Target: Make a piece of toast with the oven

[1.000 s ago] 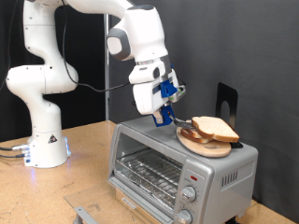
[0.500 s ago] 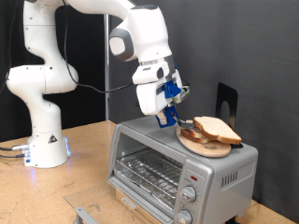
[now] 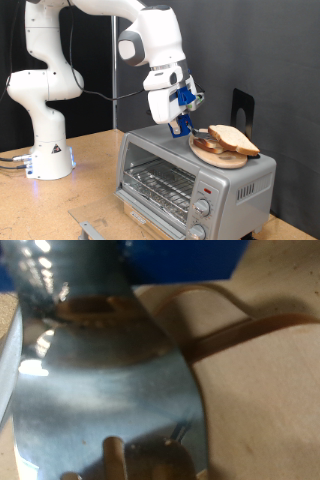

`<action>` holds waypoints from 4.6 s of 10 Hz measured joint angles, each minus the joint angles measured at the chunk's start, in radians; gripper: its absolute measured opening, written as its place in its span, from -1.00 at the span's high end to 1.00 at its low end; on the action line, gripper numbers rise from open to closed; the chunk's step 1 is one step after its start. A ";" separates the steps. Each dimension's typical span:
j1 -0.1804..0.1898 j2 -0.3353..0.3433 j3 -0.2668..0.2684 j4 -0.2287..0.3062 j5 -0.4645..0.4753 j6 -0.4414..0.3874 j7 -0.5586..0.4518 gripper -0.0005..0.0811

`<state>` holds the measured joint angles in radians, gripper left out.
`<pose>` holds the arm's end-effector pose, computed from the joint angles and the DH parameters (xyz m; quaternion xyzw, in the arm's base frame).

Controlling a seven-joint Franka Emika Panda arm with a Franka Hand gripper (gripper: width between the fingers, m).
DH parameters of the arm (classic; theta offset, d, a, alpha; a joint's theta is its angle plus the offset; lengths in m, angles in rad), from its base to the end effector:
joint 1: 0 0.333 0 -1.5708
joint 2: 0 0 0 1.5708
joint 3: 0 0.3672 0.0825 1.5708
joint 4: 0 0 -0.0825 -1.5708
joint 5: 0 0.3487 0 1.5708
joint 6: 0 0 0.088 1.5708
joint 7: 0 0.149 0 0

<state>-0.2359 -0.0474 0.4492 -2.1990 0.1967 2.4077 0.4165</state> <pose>0.5118 0.1201 0.4574 -0.9765 0.1629 -0.0994 0.0999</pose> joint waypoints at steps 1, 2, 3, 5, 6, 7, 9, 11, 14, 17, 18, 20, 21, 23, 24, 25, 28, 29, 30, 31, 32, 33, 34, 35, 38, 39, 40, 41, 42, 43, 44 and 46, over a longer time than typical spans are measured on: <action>0.000 0.000 0.000 0.001 -0.002 0.000 0.001 -0.12; 0.000 0.000 0.000 0.002 -0.002 0.000 0.001 -0.12; 0.000 0.000 0.000 0.004 -0.002 0.000 0.001 -0.12; 0.001 0.000 0.000 0.005 -0.002 0.005 -0.006 -0.12; 0.002 -0.001 0.000 0.004 0.003 0.009 -0.020 -0.12; 0.005 -0.004 0.001 0.000 0.010 0.011 -0.038 -0.12; 0.012 -0.017 0.011 -0.023 0.029 0.025 -0.072 -0.12; 0.022 -0.039 0.020 -0.057 0.040 0.029 -0.087 -0.12; 0.033 -0.070 0.024 -0.105 0.049 0.019 -0.095 -0.12; 0.029 -0.070 0.024 -0.109 0.037 -0.016 -0.054 -0.12; 0.027 -0.065 0.024 -0.106 0.027 -0.016 -0.031 -0.12; 0.023 -0.050 0.021 -0.077 0.033 -0.059 -0.008 -0.12; 0.020 -0.039 0.017 -0.048 0.055 -0.117 -0.005 -0.12; 0.016 -0.008 0.006 0.019 0.092 -0.250 -0.005 -0.12; 0.014 0.008 0.002 0.047 0.108 -0.301 -0.006 -0.12; 0.013 0.021 0.000 0.068 0.118 -0.333 -0.006 -0.12; 0.013 0.041 -0.002 0.089 0.118 -0.342 -0.003 -0.12; 0.013 0.048 -0.002 0.095 0.111 -0.339 0.003 -0.12; 0.013 0.053 -0.001 0.098 0.098 -0.332 0.011 -0.12; 0.013 0.056 0.000 0.100 0.083 -0.322 0.024 -0.12; 0.014 0.060 0.002 0.101 0.070 -0.312 0.037 -0.12; 0.014 0.068 0.003 0.107 0.062 -0.303 0.046 -0.12; 0.014 0.075 0.004 0.112 0.056 -0.294 0.052 -0.12; 0.014 0.080 0.005 0.116 0.048 -0.286 0.059 -0.12; 0.014 0.099 0.006 0.132 0.032 -0.278 0.079 -0.12; 0.014 0.105 0.006 0.139 0.028 -0.278 0.084 -0.12; 0.014 0.108 0.006 0.143 0.025 -0.277 0.087 -0.12; 0.014 0.113 0.006 0.147 0.021 -0.276 0.091 -0.12; 0.014 0.118 0.006 0.149 0.015 -0.265 0.095 -0.12; 0.014 0.121 0.006 0.147 0.004 -0.229 0.100 -0.12; 0.015 0.123 0.007 0.137 -0.007 -0.178 0.103 -0.12; 0.015 0.115 0.008 0.101 -0.034 -0.072 0.102 -0.11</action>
<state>-0.2208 0.0673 0.4569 -2.0976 0.1629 2.3360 0.5189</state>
